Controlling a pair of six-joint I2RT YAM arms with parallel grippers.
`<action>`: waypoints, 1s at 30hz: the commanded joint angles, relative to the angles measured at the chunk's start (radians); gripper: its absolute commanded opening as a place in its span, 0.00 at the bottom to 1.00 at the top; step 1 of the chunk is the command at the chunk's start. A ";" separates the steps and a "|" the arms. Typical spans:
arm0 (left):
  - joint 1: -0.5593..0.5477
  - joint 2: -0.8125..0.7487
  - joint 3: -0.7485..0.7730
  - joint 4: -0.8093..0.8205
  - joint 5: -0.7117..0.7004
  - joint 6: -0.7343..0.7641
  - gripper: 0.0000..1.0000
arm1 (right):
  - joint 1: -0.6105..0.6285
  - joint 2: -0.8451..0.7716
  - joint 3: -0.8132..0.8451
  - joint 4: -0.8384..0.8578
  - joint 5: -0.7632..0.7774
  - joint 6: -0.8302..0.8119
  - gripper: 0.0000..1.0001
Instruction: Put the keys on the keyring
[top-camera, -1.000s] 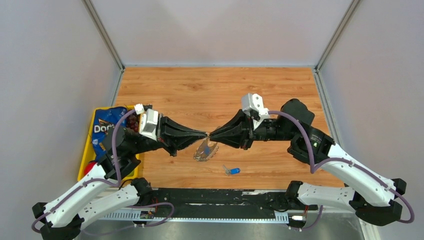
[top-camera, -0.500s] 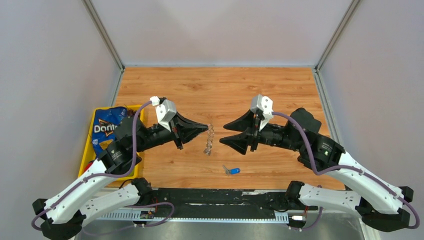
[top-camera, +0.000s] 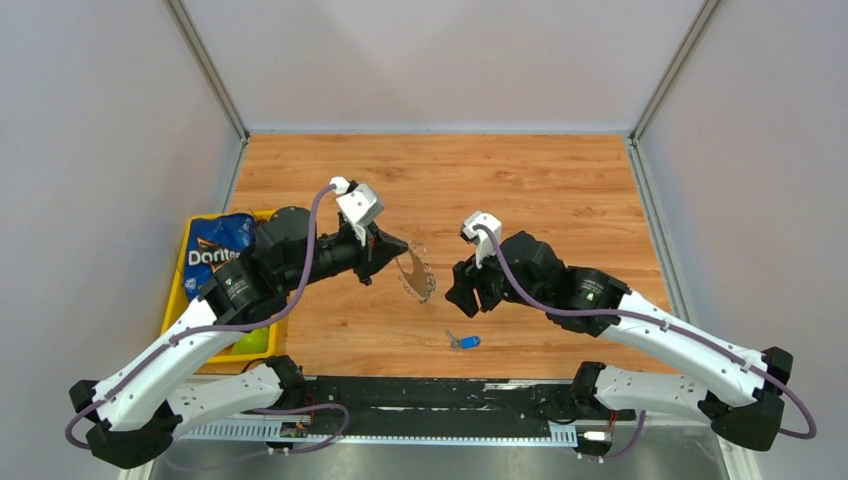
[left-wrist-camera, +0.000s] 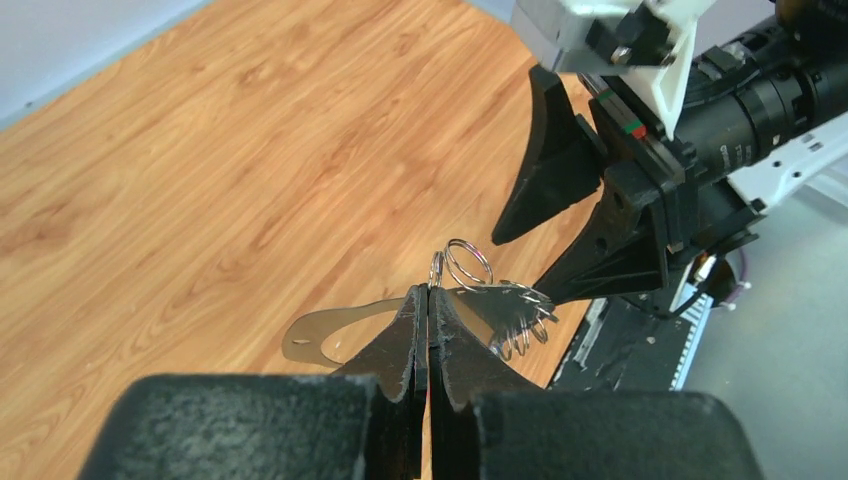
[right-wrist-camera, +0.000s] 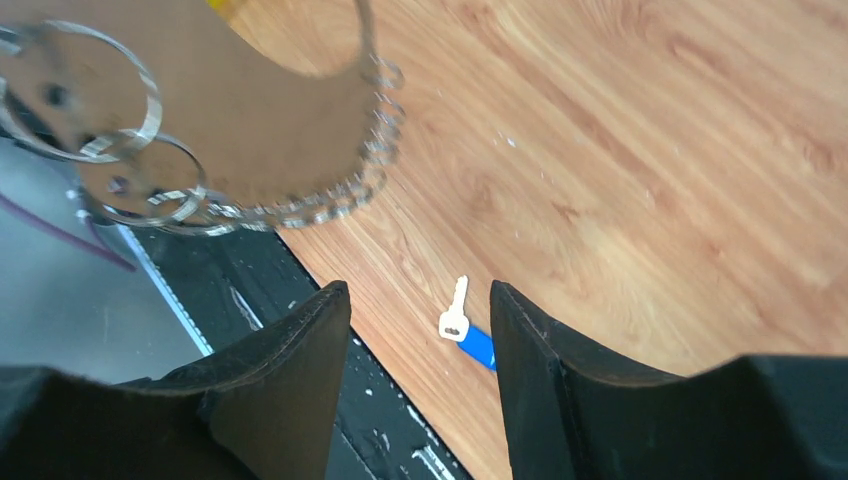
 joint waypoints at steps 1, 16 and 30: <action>0.001 0.028 0.073 -0.098 -0.085 0.031 0.00 | 0.002 0.035 -0.057 -0.070 0.090 0.131 0.56; 0.001 0.020 0.061 -0.153 -0.208 0.018 0.00 | 0.003 0.129 -0.271 0.017 -0.049 0.231 0.41; 0.001 -0.008 0.045 -0.175 -0.282 -0.004 0.00 | 0.040 0.294 -0.303 0.144 0.024 0.331 0.36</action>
